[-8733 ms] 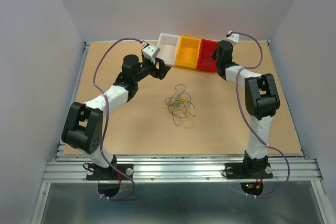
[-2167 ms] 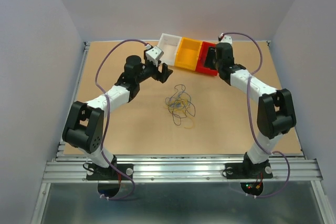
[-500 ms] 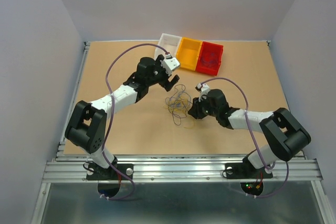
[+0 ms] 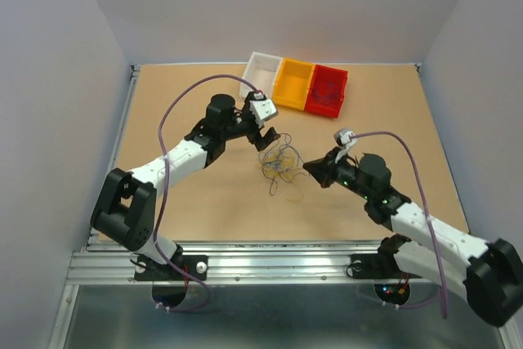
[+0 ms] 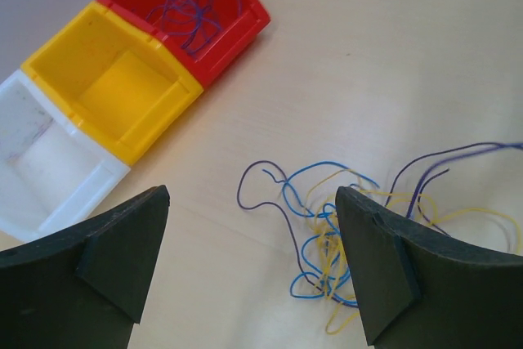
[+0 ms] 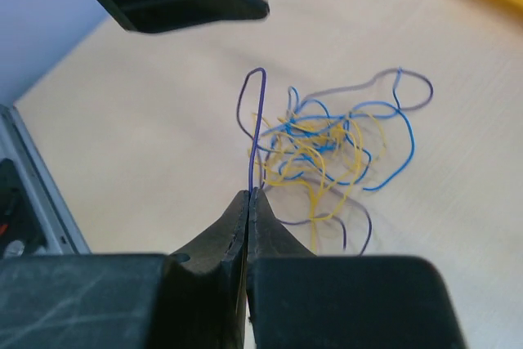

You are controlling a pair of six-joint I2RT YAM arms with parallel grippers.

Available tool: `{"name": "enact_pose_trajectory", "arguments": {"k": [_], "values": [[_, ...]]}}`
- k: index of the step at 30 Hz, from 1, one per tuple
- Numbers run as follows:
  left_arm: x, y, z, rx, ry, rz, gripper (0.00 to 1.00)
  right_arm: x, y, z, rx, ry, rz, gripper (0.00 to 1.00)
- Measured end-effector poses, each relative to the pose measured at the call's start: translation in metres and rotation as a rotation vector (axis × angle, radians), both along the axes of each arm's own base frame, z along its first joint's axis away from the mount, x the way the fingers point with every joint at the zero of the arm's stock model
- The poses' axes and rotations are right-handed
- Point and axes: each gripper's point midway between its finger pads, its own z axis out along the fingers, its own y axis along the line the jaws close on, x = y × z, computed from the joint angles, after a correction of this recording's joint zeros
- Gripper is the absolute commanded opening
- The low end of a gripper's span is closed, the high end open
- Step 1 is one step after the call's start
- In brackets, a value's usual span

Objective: Untangle the cables

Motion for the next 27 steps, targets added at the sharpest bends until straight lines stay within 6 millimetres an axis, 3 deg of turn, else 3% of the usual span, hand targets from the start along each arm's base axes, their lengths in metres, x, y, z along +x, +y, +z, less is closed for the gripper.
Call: {"name": "enact_pose_trajectory", "arguments": {"k": [6,14,21,27], "values": [[-0.050,-0.007,0.029,-0.071,-0.066,-0.206,0.94,-0.031,-0.016,0.046,0.148,-0.148,0.005,0.01],[-0.099,-0.013,0.064,-0.148,-0.144,-0.435,0.96,-0.039,-0.020,0.056,0.191,-0.167,0.005,0.00],[-0.116,-0.018,0.061,-0.159,-0.120,-0.528,0.96,-0.032,-0.015,0.033,0.151,-0.093,0.005,0.01],[-0.120,-0.030,0.036,-0.125,-0.049,-0.536,0.95,-0.031,-0.011,0.036,0.166,-0.102,0.018,0.01]]}}
